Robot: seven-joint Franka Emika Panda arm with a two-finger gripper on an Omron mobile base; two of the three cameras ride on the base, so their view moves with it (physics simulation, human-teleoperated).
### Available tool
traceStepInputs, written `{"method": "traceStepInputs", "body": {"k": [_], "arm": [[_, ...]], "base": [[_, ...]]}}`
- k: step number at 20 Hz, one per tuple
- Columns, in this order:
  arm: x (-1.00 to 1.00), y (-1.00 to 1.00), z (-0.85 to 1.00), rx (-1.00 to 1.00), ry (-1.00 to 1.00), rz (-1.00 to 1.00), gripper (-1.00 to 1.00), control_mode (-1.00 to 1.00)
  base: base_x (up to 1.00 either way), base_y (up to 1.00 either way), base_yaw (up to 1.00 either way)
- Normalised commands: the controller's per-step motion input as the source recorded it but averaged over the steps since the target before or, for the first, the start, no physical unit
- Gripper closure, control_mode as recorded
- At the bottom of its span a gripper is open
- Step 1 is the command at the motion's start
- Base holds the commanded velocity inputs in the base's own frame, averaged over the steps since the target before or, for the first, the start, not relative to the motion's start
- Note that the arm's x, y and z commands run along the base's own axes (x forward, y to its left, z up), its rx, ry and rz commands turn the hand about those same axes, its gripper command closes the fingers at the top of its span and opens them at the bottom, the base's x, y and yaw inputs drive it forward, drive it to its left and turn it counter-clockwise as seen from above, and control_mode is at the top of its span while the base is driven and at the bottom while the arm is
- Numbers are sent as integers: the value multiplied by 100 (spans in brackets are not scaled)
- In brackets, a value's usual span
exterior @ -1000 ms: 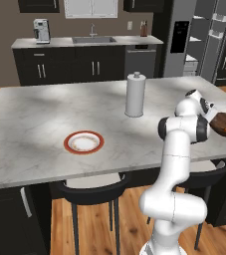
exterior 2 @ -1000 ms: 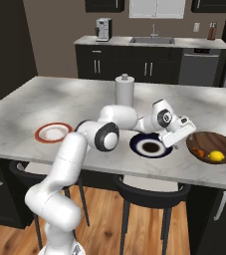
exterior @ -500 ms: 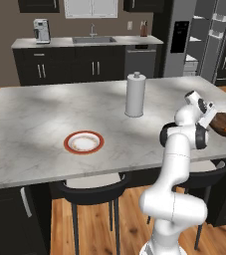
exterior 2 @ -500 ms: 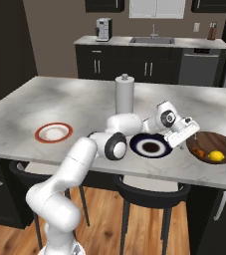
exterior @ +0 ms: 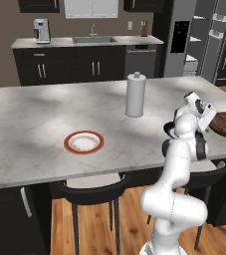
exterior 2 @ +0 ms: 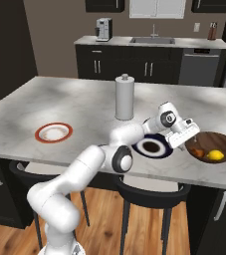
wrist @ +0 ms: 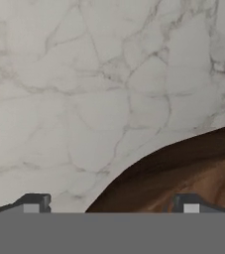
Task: Pick the chicken drumstick and lemon from their plates and place them in the bowl. Then put the bowl in the fridge.
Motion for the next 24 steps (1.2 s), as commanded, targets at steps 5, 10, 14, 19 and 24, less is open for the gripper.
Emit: {"method": "traceStepInputs", "body": {"k": [5,10,14,19,24], "arm": [[3,-9,1,6,4,0,100,-100],[-1,-6,15,10,8,-1,100,-100],[-18,3,29,22,15,-4,100,-100],[-20,20,41,23,3,-2,100,-100],[-12,25,57,8,-6,0,100,-100]], "base": [[0,0,0],[0,0,0],[0,0,0],[0,0,0],[0,0,0]]}}
